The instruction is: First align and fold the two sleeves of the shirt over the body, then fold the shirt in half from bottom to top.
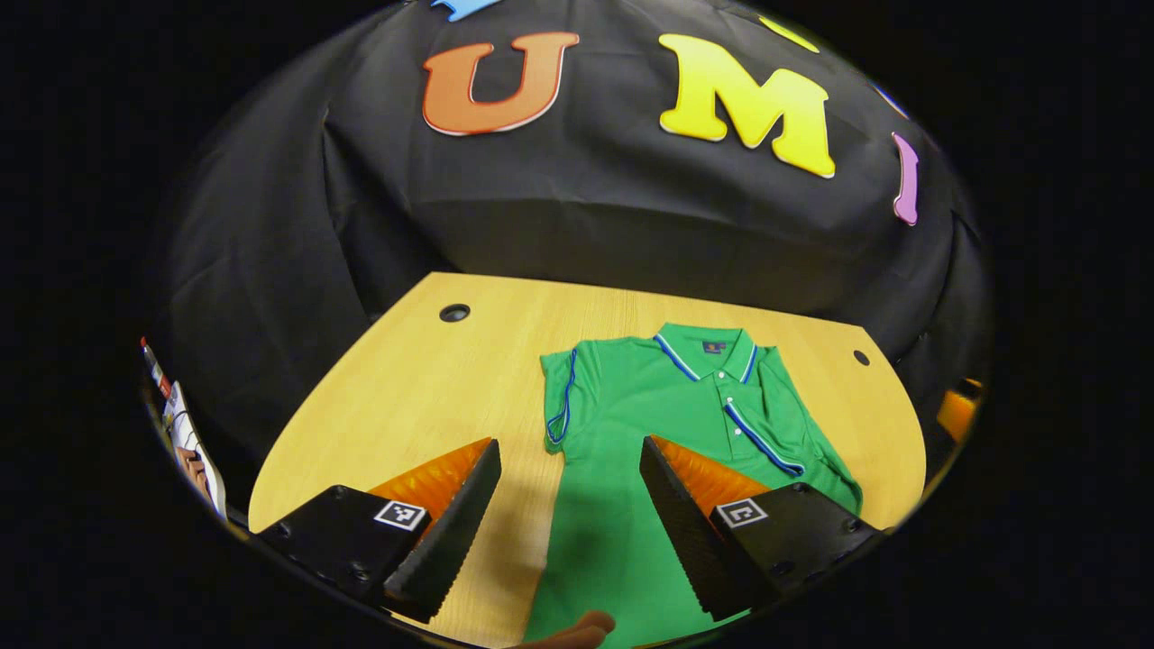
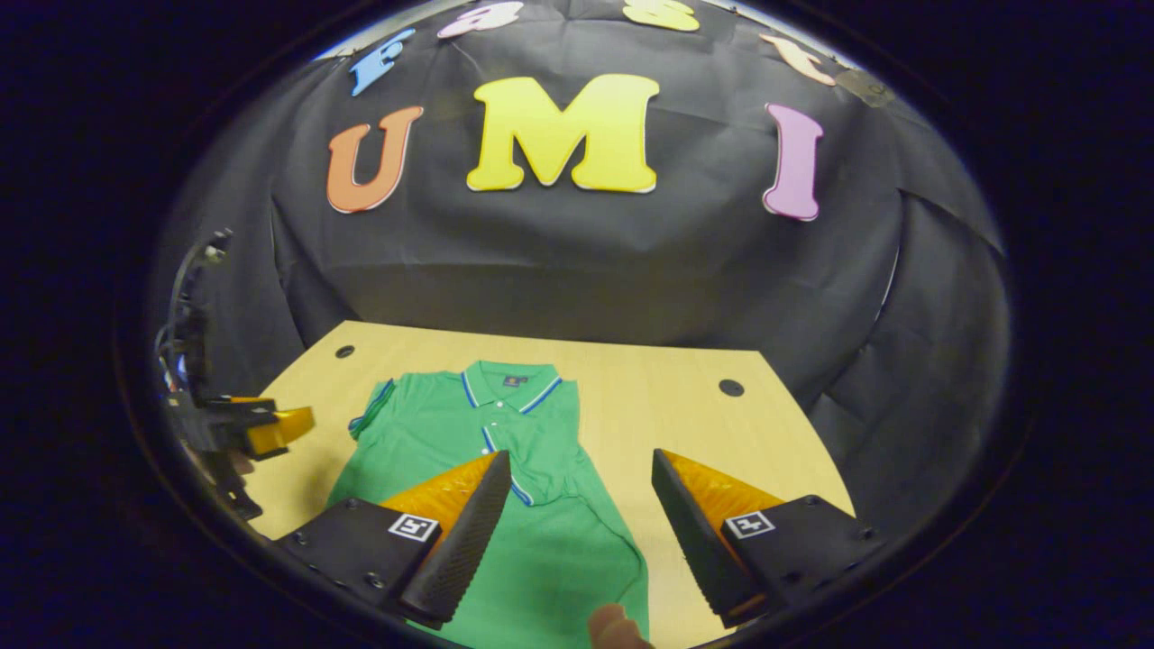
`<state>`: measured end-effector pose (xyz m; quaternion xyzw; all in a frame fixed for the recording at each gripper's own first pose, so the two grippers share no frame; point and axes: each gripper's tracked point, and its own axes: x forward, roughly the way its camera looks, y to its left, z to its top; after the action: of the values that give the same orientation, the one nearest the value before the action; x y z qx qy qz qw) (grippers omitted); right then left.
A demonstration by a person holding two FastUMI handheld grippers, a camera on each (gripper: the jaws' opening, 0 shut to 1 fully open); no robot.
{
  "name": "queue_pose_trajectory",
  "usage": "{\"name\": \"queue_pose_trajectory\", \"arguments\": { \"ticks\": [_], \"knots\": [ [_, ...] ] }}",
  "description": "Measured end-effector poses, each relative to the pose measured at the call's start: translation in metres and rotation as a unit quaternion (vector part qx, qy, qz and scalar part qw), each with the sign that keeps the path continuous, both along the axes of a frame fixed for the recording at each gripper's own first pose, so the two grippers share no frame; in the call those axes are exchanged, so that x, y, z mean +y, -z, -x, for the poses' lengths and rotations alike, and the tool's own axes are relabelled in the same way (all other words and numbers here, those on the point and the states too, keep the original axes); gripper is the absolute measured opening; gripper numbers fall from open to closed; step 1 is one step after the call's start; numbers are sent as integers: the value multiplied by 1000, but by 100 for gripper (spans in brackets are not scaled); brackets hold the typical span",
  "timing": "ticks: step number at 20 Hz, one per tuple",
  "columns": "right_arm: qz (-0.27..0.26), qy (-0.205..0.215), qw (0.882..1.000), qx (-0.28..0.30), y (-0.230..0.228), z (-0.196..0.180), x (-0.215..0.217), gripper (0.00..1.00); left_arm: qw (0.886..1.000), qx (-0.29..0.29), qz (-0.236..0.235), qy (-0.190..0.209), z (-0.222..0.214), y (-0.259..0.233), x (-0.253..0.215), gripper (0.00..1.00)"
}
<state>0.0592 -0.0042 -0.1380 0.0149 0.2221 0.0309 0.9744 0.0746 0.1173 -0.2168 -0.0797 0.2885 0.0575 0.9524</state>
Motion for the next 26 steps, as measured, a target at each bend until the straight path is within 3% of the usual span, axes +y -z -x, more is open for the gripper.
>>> {"name": "queue_pose_trajectory", "arguments": {
  "ticks": [3, 7, 13, 16, 21, 22, 23, 24, 25, 26],
  "knots": [
    [-15, 9, 1000, -10, -29, 32, -4, 99, 999, 20, -24, 5, -38, 27, 9, 100],
    [-16, 28, 999, -20, -49, 61, -15, 98, 999, 42, -18, 16, -78, 48, 10, 100],
    [-16, 49, 999, -6, -43, 78, -11, 96, 995, 96, 8, 28, -119, 77, 8, 85],
    [-17, 46, 999, 7, -33, 80, -4, 96, 992, 116, 8, 41, -127, 88, 4, 59],
    [-18, 47, 999, 11, -33, 82, -3, 96, 988, 144, -14, 47, -128, 99, 5, 42],
    [-18, 49, 999, 11, -33, 82, -3, 98, 988, 149, -17, 48, -129, 102, 7, 32],
    [-20, 51, 998, 12, -33, 82, -4, 98, 987, 151, -20, 49, -129, 102, 7, 34],
    [-21, 53, 998, 14, -31, 81, -6, 98, 987, 149, -22, 49, -130, 102, 9, 21],
    [-22, 55, 998, 14, -31, 79, -8, 98, 987, 150, -25, 47, -130, 101, 12, 18],
    [-24, 55, 998, 13, -31, 77, -8, 98, 987, 151, -22, 50, -129, 102, 11, 9]
  ]
}}
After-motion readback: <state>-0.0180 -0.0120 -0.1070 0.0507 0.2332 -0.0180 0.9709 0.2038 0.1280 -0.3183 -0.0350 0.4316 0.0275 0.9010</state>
